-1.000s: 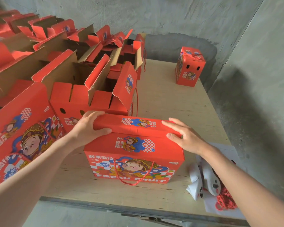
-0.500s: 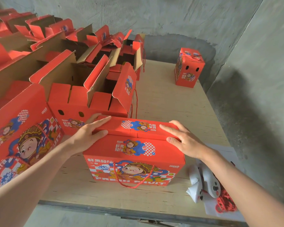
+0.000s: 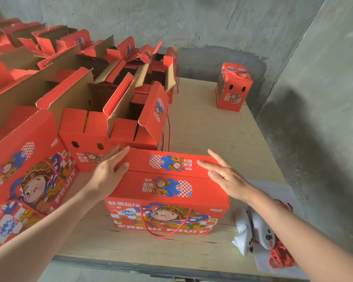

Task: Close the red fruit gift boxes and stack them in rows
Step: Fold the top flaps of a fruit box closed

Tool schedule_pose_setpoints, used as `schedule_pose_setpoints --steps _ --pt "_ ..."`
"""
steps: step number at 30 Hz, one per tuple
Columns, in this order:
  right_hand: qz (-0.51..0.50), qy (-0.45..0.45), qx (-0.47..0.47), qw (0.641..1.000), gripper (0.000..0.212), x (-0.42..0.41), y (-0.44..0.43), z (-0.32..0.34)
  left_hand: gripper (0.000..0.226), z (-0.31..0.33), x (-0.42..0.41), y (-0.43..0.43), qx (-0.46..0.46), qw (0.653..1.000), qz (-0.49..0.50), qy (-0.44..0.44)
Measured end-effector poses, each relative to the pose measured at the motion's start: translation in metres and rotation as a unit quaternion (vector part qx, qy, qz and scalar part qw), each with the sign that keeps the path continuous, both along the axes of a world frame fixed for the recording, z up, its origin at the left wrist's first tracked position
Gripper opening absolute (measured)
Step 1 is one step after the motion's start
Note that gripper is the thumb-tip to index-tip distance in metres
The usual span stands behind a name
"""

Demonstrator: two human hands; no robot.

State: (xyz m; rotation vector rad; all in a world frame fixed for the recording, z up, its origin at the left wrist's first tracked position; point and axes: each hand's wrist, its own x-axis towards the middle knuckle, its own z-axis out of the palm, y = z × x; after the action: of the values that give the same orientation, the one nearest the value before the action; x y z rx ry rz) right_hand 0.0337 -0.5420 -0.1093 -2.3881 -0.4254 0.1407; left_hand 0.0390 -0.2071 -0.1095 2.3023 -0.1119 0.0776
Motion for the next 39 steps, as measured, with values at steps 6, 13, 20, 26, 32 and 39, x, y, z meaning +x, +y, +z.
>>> schedule_pose_setpoints --steps 6,13,20,26,32,39 --pt "-0.141 0.09 0.301 0.939 0.056 -0.014 0.012 -0.01 0.052 -0.007 -0.038 -0.01 -0.061 0.986 0.154 -0.012" --pt "-0.189 0.145 0.405 0.883 0.056 -0.015 0.013 -0.016 0.07 -0.01 -0.06 -0.022 -0.053 0.986 0.158 0.03" --pt "-0.154 0.19 0.171 0.954 0.05 0.012 -0.002 0.009 0.055 -0.017 -0.081 -0.026 -0.079 0.982 0.158 0.068" --pt "-0.18 0.143 0.152 0.961 0.061 0.042 0.015 0.011 0.023 -0.02 -0.072 -0.051 -0.31 0.905 0.274 0.105" --pt "-0.136 -0.003 -0.071 0.988 0.05 0.097 0.045 0.029 0.058 -0.012 -0.096 -0.142 -0.379 0.861 0.32 0.111" --pt "-0.375 -0.11 0.105 0.914 0.039 0.052 0.006 0.006 0.037 -0.006 -0.069 -0.092 -0.46 0.797 0.335 0.202"
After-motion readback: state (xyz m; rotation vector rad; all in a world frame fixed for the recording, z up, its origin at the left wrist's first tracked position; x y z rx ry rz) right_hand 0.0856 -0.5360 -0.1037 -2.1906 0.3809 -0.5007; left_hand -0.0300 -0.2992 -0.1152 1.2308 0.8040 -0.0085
